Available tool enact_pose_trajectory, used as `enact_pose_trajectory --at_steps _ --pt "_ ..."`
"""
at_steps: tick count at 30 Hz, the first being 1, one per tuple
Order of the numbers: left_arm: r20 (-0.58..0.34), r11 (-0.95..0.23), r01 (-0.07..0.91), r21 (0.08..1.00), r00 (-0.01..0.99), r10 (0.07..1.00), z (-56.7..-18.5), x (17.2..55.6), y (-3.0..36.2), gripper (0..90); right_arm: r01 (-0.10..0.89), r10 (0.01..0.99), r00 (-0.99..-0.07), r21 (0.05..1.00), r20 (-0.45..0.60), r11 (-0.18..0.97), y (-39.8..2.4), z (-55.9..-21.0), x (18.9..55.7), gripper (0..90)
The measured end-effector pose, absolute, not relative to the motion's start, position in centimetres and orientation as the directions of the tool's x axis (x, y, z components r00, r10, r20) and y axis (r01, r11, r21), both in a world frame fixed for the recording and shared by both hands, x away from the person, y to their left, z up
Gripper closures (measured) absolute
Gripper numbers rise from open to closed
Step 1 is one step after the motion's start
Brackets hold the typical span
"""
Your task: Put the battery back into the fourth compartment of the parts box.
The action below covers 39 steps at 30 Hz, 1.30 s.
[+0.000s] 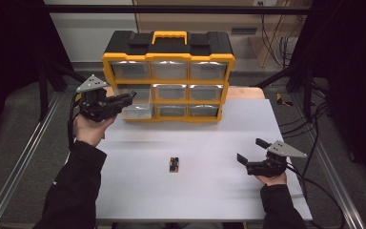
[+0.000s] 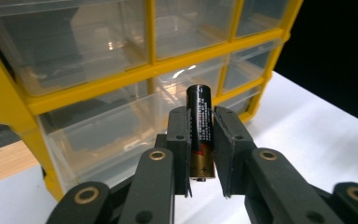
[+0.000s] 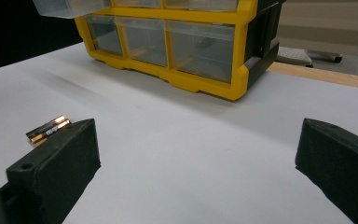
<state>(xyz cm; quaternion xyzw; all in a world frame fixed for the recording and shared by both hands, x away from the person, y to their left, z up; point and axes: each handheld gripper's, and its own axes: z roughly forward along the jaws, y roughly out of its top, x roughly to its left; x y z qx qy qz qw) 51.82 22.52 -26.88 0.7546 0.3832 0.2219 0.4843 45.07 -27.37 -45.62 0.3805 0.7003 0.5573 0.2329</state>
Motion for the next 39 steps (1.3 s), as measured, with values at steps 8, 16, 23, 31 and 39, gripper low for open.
enact_pose_trajectory --at_steps 8,16,23,31,39 --pt "-0.013 -0.266 0.388 0.882 0.584 0.811 -27.4 54.3 22.5 76.0 0.273 0.793 -0.601 0.958 0.099 0.087 -27.4 -45.6 45.1 0.2" --pt "-0.010 -0.274 0.417 0.867 0.563 0.826 -28.6 56.5 22.6 76.1 0.277 0.791 -0.603 0.957 0.101 0.089 -27.4 -45.6 45.1 0.2" --pt "0.026 -0.318 0.438 0.841 0.555 0.832 -29.8 57.7 22.0 76.0 0.278 0.790 -0.605 0.956 0.102 0.090 -27.3 -45.7 45.1 0.2" --pt "0.017 -0.325 0.483 0.813 0.539 0.842 -30.9 58.3 22.1 76.0 0.278 0.790 -0.605 0.956 0.101 0.091 -27.3 -45.7 45.1 0.2" --pt "0.024 -0.328 0.495 0.805 0.524 0.851 -31.0 58.3 22.1 75.5 0.278 0.791 -0.604 0.956 0.101 0.090 -27.3 -45.6 45.1 0.2"
